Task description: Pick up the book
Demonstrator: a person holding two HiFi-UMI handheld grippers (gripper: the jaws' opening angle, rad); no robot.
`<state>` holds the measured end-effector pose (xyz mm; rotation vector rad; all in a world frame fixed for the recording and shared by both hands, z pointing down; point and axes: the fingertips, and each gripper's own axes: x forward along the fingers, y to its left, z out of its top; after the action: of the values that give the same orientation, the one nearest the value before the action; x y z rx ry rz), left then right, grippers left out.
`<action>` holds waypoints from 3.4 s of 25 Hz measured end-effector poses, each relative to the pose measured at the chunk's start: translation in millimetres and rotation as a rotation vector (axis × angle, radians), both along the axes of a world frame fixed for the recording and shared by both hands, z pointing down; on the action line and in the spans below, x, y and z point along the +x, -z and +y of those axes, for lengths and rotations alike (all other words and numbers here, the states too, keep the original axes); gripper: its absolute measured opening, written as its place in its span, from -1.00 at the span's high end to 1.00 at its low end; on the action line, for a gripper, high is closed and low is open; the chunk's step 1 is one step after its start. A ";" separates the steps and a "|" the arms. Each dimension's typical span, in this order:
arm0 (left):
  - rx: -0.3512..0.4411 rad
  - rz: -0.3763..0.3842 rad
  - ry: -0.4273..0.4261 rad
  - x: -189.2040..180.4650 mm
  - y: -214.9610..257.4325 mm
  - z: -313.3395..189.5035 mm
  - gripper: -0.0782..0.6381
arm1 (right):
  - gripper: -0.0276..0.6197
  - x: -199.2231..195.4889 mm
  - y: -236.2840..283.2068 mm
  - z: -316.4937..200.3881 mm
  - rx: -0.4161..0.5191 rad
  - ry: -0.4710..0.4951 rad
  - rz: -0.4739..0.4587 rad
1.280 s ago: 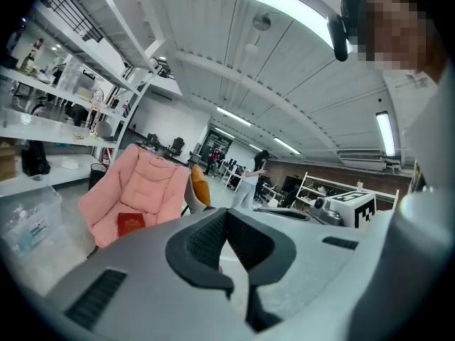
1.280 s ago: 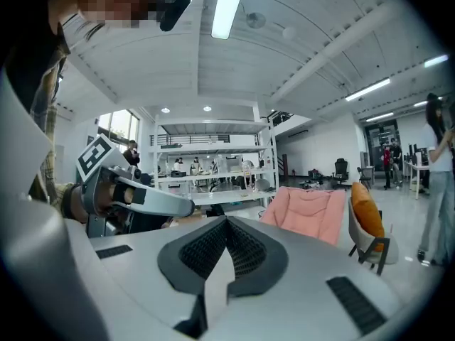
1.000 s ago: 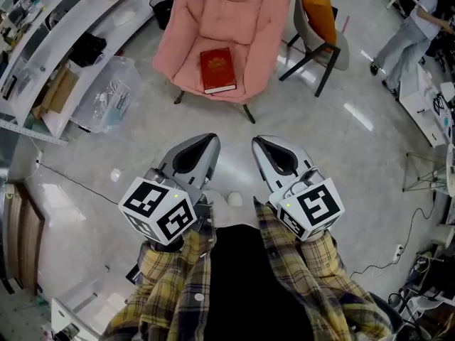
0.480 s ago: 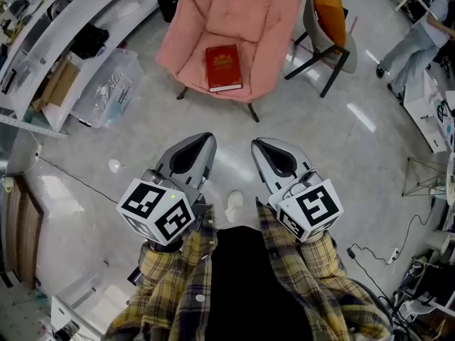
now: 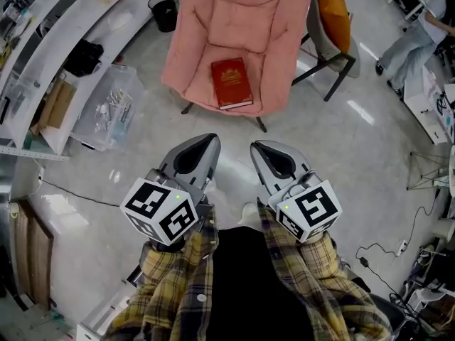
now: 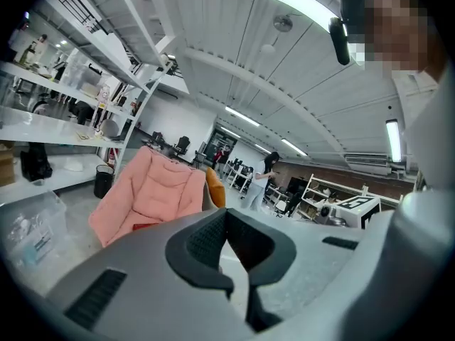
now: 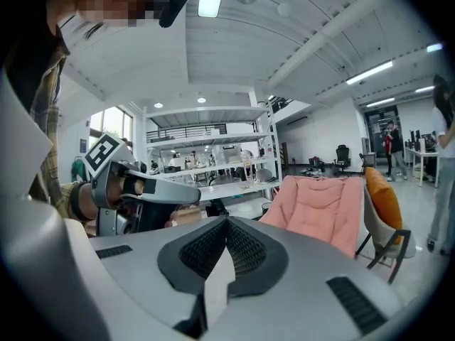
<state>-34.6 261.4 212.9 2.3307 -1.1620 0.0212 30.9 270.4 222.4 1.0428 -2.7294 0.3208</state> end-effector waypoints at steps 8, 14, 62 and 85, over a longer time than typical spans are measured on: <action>-0.015 -0.017 -0.076 -60.2 -4.6 -49.6 0.77 | 0.87 -50.0 -6.1 -54.5 -0.028 -0.096 -0.007; -0.061 -0.007 -0.114 -76.7 -21.0 -72.9 0.77 | 0.87 -59.2 -17.2 -76.8 -0.070 -0.153 0.011; -0.162 0.001 -0.371 -59.6 -50.6 -354.5 0.77 | 0.86 -43.4 -34.5 -333.1 -0.125 -0.427 0.016; -0.659 0.099 -0.473 -27.5 -228.7 -351.9 0.77 | 0.86 -8.8 -151.5 -326.8 -0.371 -0.646 -0.039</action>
<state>-62.2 -90.6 441.6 1.9171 -0.4311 0.3911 22.1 -56.4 373.9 1.7667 -2.1542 0.9049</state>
